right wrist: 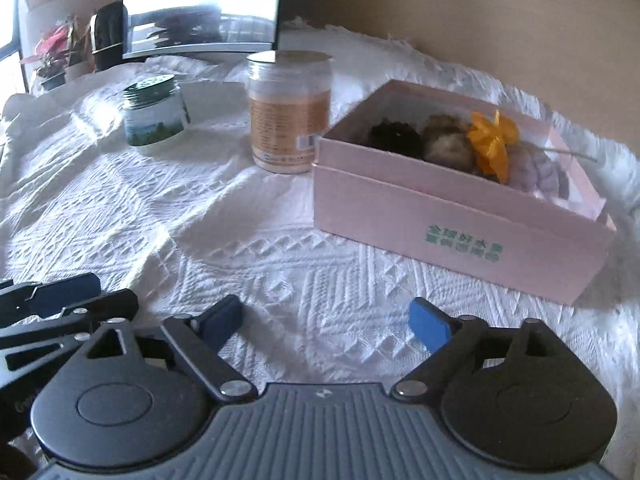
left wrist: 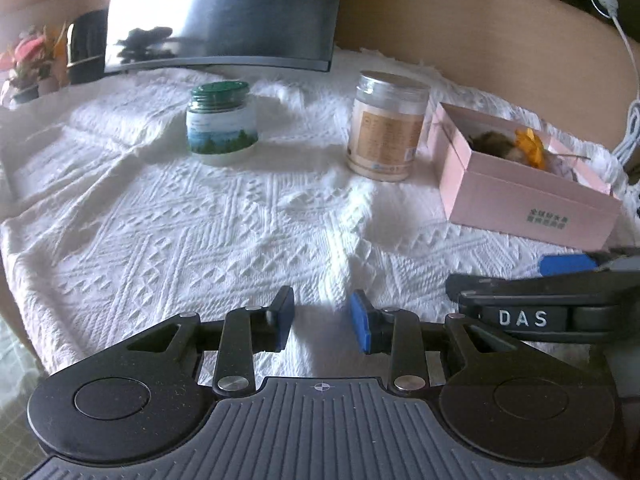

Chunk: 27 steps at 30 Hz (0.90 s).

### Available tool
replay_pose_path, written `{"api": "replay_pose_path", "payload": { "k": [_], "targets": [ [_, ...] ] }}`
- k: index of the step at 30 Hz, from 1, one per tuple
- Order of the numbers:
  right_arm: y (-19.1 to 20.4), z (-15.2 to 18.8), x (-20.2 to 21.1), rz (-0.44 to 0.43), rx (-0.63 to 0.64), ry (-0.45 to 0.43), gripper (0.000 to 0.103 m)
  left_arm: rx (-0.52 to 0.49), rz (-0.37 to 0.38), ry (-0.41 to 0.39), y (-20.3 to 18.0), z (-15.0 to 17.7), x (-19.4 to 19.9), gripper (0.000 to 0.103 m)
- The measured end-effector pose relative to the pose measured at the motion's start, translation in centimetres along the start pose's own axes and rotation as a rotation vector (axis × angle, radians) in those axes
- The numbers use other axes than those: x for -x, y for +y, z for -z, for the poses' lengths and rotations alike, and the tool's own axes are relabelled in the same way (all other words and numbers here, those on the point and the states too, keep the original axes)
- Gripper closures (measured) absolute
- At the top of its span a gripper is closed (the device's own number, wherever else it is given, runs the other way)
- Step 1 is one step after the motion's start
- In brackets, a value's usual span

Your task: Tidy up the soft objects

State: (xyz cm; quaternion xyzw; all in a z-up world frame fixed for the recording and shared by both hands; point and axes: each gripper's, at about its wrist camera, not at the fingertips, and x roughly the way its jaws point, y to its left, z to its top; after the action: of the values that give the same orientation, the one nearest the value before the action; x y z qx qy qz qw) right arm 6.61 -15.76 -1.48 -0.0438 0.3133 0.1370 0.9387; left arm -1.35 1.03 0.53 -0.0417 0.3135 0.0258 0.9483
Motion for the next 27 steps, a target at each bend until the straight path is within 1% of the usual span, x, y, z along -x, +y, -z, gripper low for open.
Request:
{"api": "replay_pose_path", "payload": {
  "k": [1, 3, 8, 10, 12, 27],
  "targets": [
    [-0.1, 0.0, -0.2, 0.015, -0.014, 0.012, 0.001, 0.010, 0.000, -0.002, 0.1, 0.0, 0.0, 0.068],
    [-0.3, 0.1, -0.2, 0.017, -0.027, 0.019, 0.000, 0.013, -0.004, -0.004, -0.1, -0.2, -0.3, 0.068],
    [-0.5, 0.6, -0.4, 0.004, -0.010, -0.014, 0.000, -0.044, -0.033, -0.007, -0.9, -0.1, -0.5, 0.068],
    [-0.5, 0.7, -0.3, 0.002, -0.010, -0.019, 0.000, -0.035, -0.026, -0.006, -0.6, -0.2, -0.6, 0.068],
    [-0.4, 1.2, -0.3, 0.007, -0.010, -0.056, 0.000, -0.013, -0.021, -0.008, -0.4, -0.2, -0.6, 0.068],
    [-0.5, 1.3, 0.0, 0.000, -0.021, -0.056, 0.000, -0.020, -0.019, -0.008, -0.3, -0.2, -0.7, 0.068]
  ]
}}
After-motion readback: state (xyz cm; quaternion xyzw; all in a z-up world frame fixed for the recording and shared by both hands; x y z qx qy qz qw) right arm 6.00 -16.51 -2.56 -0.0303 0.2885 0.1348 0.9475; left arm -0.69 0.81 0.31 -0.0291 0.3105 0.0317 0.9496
